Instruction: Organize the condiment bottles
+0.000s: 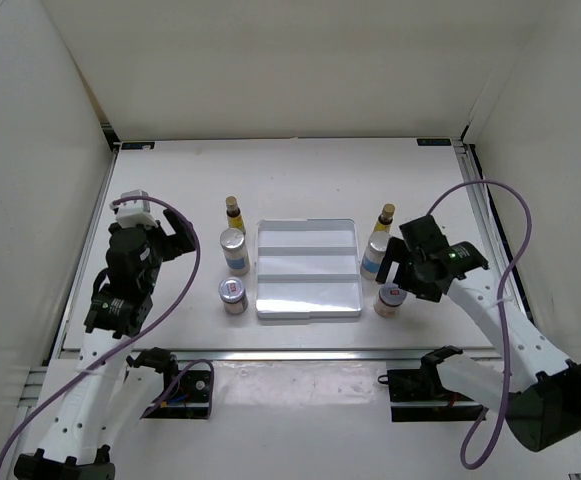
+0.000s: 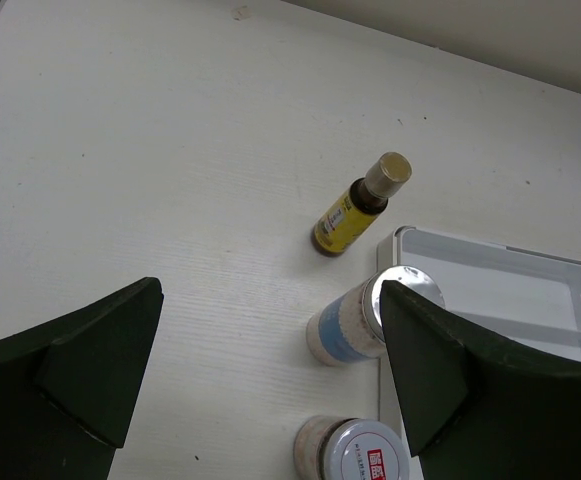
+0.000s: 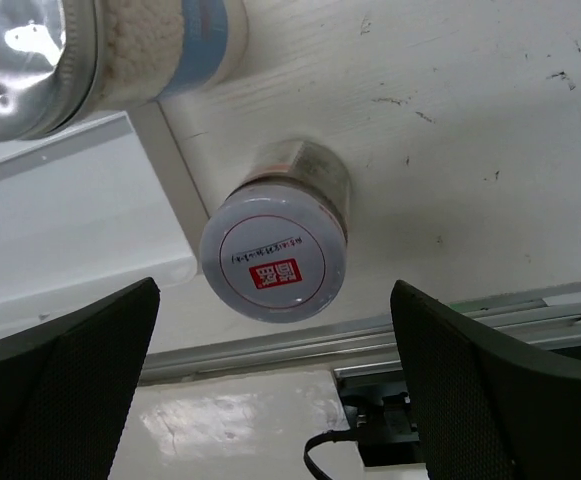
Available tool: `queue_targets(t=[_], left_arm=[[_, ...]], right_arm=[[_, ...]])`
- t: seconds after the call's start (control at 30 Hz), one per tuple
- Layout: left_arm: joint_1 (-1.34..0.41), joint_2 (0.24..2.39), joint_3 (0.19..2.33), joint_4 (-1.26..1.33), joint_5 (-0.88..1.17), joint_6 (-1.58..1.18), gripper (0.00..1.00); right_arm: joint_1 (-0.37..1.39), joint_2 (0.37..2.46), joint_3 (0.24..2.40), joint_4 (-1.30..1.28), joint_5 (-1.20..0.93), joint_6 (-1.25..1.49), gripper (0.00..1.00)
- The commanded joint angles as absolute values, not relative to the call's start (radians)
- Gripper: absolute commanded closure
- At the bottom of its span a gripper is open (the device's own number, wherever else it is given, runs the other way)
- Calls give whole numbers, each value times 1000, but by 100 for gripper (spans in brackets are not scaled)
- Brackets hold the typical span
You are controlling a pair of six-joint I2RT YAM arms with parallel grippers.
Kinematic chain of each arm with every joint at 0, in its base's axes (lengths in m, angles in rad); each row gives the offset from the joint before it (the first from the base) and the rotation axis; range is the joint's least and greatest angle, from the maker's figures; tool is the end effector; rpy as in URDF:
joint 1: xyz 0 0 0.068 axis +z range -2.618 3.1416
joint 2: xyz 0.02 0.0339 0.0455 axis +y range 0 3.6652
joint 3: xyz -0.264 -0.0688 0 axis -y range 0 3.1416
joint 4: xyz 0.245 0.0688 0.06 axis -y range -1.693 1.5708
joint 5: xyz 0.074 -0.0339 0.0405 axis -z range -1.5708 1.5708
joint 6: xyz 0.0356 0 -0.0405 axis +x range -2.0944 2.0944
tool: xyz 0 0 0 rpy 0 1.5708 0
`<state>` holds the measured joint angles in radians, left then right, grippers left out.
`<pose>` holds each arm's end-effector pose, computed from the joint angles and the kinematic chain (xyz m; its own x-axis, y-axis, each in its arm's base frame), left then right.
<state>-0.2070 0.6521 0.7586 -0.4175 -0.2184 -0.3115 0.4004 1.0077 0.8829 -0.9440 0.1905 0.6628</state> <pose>0.1493 -0.0235 0.3261 -0.2847 -0.2459 -0.9265 -0.0930 0.9691 -0.2287 0.1703 0.0648 0.2703 -0.8202 0.3089 -0.4814 0.2612 0.9510 0.1652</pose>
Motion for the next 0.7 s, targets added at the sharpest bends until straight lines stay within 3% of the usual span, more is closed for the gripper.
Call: queue_targets(t=[0.0,0.33,0.47,0.67], left_arm=[[-212,653,746,-400,-219,-316,0],[-212,686,746,-391,-210,-316,0],[-212,686,746,-391,-210,-316,0],[-212,686,746,-391,-210,-307,0]], right_arm=[[448,1072,882,-951,305,774,0],[529,1221,859,-928,379,847,3],[529,1194,819,-884,379,847,13],[529,1154,787,-865,379,838,37]])
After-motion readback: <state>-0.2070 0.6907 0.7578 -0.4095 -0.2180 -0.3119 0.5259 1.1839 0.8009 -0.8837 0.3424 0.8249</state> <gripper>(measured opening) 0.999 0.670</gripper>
